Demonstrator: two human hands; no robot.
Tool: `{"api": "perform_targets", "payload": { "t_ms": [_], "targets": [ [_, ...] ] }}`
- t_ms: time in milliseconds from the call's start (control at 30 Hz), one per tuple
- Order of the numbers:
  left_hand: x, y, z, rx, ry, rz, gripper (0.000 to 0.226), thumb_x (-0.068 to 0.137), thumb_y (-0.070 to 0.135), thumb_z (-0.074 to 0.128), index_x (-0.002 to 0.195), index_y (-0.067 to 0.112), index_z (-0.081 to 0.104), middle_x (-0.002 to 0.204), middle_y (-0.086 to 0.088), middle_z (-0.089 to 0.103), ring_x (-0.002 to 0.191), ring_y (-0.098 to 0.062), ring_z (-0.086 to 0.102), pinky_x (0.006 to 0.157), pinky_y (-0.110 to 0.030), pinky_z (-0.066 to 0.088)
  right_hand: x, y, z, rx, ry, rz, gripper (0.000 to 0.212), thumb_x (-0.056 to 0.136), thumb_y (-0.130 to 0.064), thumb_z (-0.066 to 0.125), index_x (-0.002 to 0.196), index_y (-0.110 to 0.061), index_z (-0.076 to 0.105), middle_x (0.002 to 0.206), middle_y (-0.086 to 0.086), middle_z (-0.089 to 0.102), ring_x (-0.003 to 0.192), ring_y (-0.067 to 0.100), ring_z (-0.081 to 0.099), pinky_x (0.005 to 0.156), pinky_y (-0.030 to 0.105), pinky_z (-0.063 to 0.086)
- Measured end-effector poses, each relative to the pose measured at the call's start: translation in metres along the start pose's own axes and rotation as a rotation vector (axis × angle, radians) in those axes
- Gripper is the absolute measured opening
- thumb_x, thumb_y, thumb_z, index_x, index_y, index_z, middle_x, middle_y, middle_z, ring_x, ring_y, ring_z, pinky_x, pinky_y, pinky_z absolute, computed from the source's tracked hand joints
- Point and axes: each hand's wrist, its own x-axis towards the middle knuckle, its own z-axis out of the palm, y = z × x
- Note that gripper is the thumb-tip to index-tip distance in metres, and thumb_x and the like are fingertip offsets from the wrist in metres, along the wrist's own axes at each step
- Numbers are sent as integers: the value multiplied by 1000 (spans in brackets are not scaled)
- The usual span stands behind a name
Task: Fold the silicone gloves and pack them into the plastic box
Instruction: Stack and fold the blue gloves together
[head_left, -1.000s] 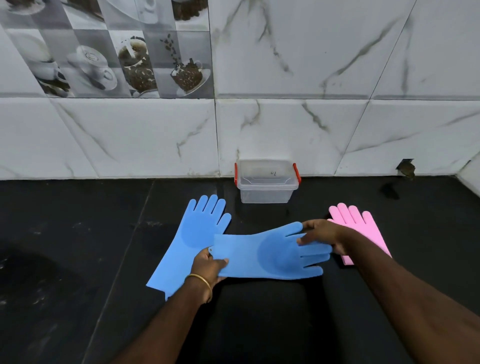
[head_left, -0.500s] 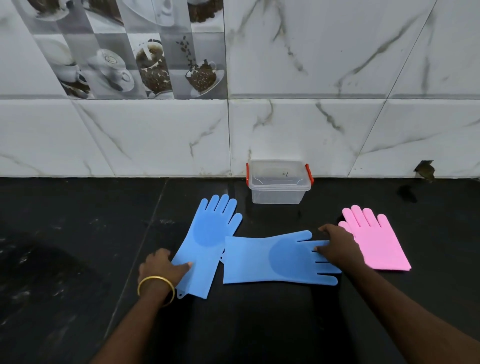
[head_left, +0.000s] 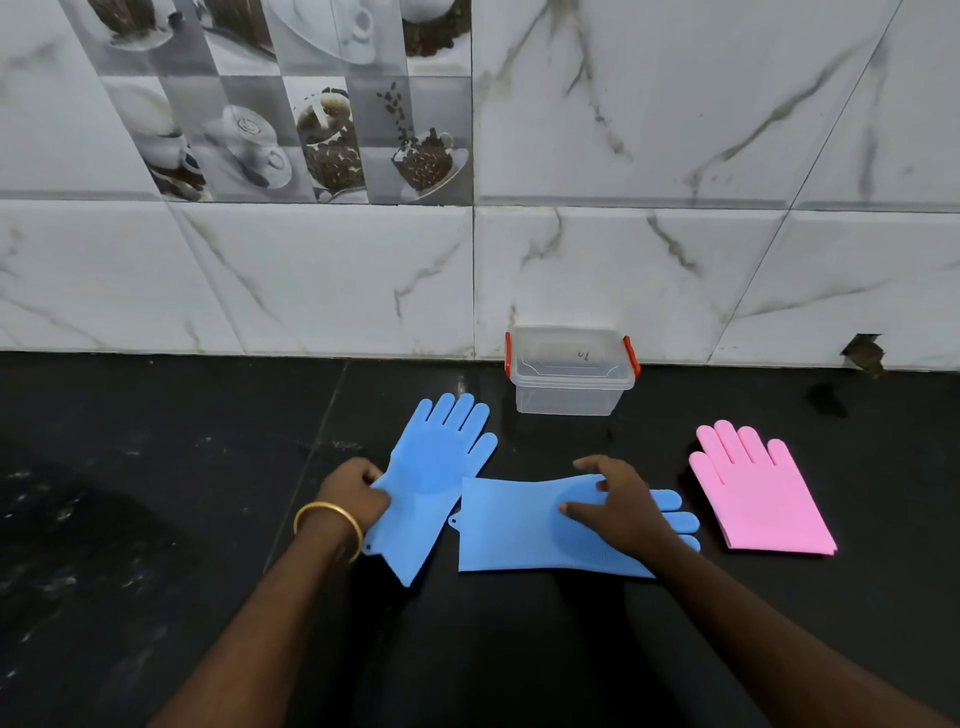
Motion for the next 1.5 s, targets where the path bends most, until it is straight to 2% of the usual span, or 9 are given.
{"api": "perform_targets", "payload": {
  "t_ms": [267, 500, 600, 767, 967, 1133, 1267, 1400, 1500],
  "targets": [
    [19, 127, -37, 512, 54, 462, 33, 83, 6, 48, 108, 22, 63, 113, -8, 65, 100, -30, 62, 81, -35, 50, -25, -106, 2, 375, -673, 5, 34, 81, -35, 71, 115, -28, 67, 104, -8, 73, 102, 11, 69, 86, 30, 54],
    [17, 239, -84, 905, 71, 709, 35, 81, 4, 58, 107, 25, 66, 119, -7, 62, 105, -29, 60, 82, -36, 51, 6, -152, 6, 585, -656, 6, 30, 96, -27, 60, 125, -23, 61, 124, -1, 68, 108, 20, 68, 92, 33, 53],
    [6, 273, -101, 936, 65, 776, 36, 78, -2, 61, 104, 22, 68, 115, -6, 65, 92, -24, 63, 67, -28, 47, 26, -164, 6, 663, -636, 3, 25, 92, -32, 63, 117, -29, 63, 126, -2, 66, 109, 19, 68, 89, 34, 53],
    [-11, 299, -108, 666, -61, 747, 28, 91, 0, 46, 96, 23, 60, 99, -7, 59, 48, -21, 67, 58, -41, 61, 51, -180, -12, 771, -563, -19, 74, 67, -61, 74, 131, -30, 54, 140, 2, 54, 122, 25, 58, 104, 45, 46],
    [-28, 302, -109, 475, -179, 790, 25, 97, 8, 41, 94, 23, 61, 102, -12, 59, 55, -25, 72, 54, -41, 61, 69, -166, -33, 1077, -515, 36, 66, 86, -47, 65, 145, -33, 39, 154, 7, 38, 134, 34, 45, 111, 53, 37],
    [-33, 291, -109, 375, -154, 947, 21, 94, 9, 50, 99, 21, 67, 103, -6, 63, 77, -22, 72, 59, -37, 62, 71, -151, -41, 1224, -365, 72, 83, 71, -54, 69, 146, -33, 40, 158, 9, 30, 141, 40, 35, 110, 58, 35],
    [-20, 260, -104, 362, -73, 1054, 21, 90, 7, 57, 103, 15, 72, 98, -2, 69, 93, -22, 61, 84, -34, 50, 73, -124, -55, 1287, -237, 55, 39, 85, -35, 67, 123, -27, 63, 144, 6, 49, 135, 39, 44, 99, 57, 48],
    [-7, 220, -90, 62, -129, 985, 17, 87, 0, 61, 96, 11, 72, 97, -7, 71, 88, -24, 64, 83, -36, 50, 66, -90, -66, 1467, -321, -67, 32, 78, -19, 75, 109, -16, 67, 125, 5, 61, 132, 42, 48, 89, 57, 54],
    [0, 191, -74, -142, -160, 922, 14, 87, 0, 63, 93, 9, 72, 93, -4, 71, 79, -15, 61, 76, -29, 48, 57, -70, -72, 1690, -384, -202, 72, 58, -38, 90, 118, -18, 57, 140, 14, 52, 134, 43, 45, 99, 63, 45]
  ]
}}
